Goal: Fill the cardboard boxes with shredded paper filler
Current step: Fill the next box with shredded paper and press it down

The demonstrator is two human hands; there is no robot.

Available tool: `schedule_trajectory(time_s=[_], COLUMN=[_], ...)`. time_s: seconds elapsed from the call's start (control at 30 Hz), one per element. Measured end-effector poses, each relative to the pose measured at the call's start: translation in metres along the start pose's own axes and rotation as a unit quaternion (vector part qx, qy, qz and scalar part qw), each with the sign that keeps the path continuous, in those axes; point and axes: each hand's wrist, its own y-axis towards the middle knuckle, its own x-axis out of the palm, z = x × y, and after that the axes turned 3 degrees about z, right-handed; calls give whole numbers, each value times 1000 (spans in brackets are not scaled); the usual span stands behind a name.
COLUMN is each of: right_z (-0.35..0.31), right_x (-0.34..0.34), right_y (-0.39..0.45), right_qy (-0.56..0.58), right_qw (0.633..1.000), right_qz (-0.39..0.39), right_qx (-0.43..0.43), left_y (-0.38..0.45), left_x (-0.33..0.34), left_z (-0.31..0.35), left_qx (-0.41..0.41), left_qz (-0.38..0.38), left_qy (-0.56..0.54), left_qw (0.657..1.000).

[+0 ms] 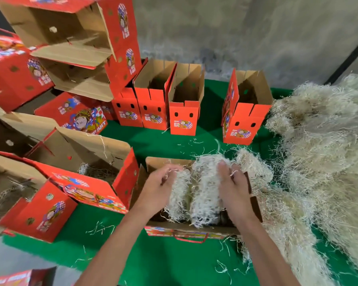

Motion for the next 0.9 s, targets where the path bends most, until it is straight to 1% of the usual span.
schedule_trajectory(time_s=[0.03, 0.07, 0.1, 0.13, 0.17, 0.2, 0.23, 0.3, 0.33, 0.37, 0.4, 0.47, 0.5, 0.53, 0.57, 0.6, 0.63, 0.67, 0.7, 0.73, 0.83, 0.87, 0.9], right_z=[-3, -9, -18, -21, -24, -24, -26, -21, -17, -15, -13, -10, -14, -8, -12, -16, -12, -14, -12, -11, -8, -5, -4], right_x=[6, 12, 15, 16, 17, 17, 15, 12, 13, 13, 15, 18, 22, 28, 33, 42, 48, 51, 51, 48, 39, 40, 44], right_y=[-4, -8, -14, -15, -17, -16, -18, -17, -15, -14, -13, -9, -11, -9, -11, -15, -14, -15, -13, -9, -1, -2, 0], right_qy=[8, 7, 15, 18, 1, -21, -38, -27, -21, -27, -31, -41, -35, -33, -22, -25, -54, -63, -75, -74, -83, -70, -70], right_qw=[1000, 999, 996, 993, 991, 990, 989, 989, 988, 989, 991, 999, 998, 998, 998, 1000, 998, 994, 990, 988, 987, 989, 990], right_qz=[-18, -42, -84, -117, -130, -120, -90, 0, 41, 55, 46, -3, -21, -20, -25, -12, 8, 18, 30, 17, 7, 16, 31], right_qx=[-9, -6, -5, -8, -33, -68, -107, -144, -146, -134, -118, -21, 37, 58, 54, 8, -34, -88, -113, -134, -135, -129, -121], left_y=[-1, -3, -4, -4, -5, -7, -8, -8, -9, -9, -9, -8, -8, -7, -8, -9, -10, -9, -8, -3, 7, 7, 2], left_x=[4, 8, 12, 18, 21, 24, 26, 30, 30, 30, 29, 25, 24, 27, 31, 37, 44, 47, 47, 41, 25, 28, 34], left_z=[7, 12, 16, 17, 21, 24, 26, 24, 23, 24, 24, 31, 36, 39, 41, 40, 39, 36, 35, 32, 28, 28, 30], left_qx=[-54, -110, -162, -186, -188, -193, -204, -223, -234, -238, -234, -226, -216, -209, -207, -200, -180, -160, -137, -134, -173, -174, -158], left_qz=[-22, -24, -15, -4, 12, 32, 67, 127, 139, 139, 124, 60, 27, 11, 10, 23, 55, 85, 106, 123, 190, 195, 176], left_qy=[-24, -55, -88, -115, -135, -149, -163, -198, -228, -263, -304, -379, -393, -382, -361, -320, -262, -219, -204, -200, -202, -196, -198], left_qw=[998, 992, 983, 976, 973, 969, 963, 946, 935, 925, 915, 895, 893, 900, 909, 926, 947, 959, 964, 963, 945, 945, 951])
